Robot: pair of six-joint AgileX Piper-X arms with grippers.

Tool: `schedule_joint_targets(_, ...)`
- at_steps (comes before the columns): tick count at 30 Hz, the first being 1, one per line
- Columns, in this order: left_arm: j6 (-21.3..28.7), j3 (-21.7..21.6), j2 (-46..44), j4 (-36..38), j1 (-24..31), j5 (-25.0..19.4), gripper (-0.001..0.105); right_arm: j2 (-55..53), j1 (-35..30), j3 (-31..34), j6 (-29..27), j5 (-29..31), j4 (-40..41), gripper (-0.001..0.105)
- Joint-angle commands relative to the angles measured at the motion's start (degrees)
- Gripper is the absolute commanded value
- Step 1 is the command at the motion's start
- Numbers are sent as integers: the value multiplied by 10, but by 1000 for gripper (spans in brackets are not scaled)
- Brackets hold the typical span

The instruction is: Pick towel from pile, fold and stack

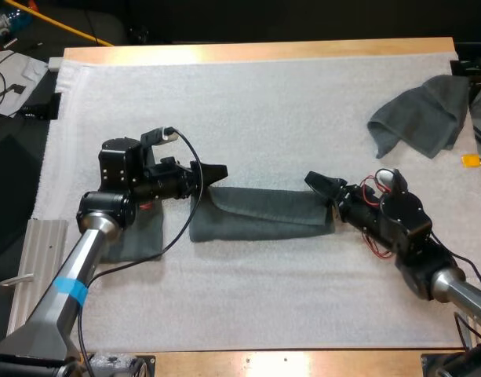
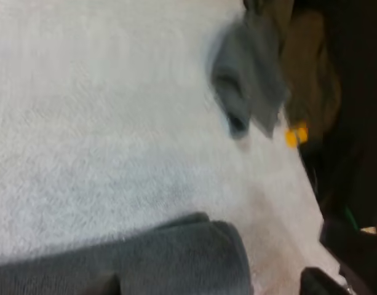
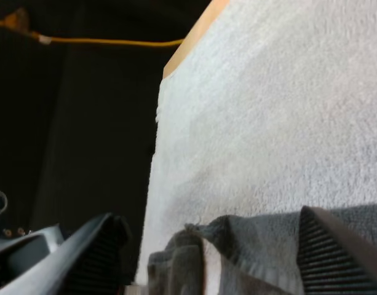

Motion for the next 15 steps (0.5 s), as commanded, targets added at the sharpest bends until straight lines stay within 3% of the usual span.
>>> schedule_joint_targets(1,6,-2,-22,24,-2,3,58,-42,-2,-11,-54,0,66,60)
schedule_joint_targets(5,56,-3,-76,100,-3,-27,58,-95,1,-40,-123,9,202,60)
schedule_joint_targets(11,149,-3,-144,241,-1,-107,58,-144,2,-107,-209,22,398,59)
schedule_joint_targets(15,180,-4,-189,309,1,-133,58,-159,3,-148,-252,24,490,52)
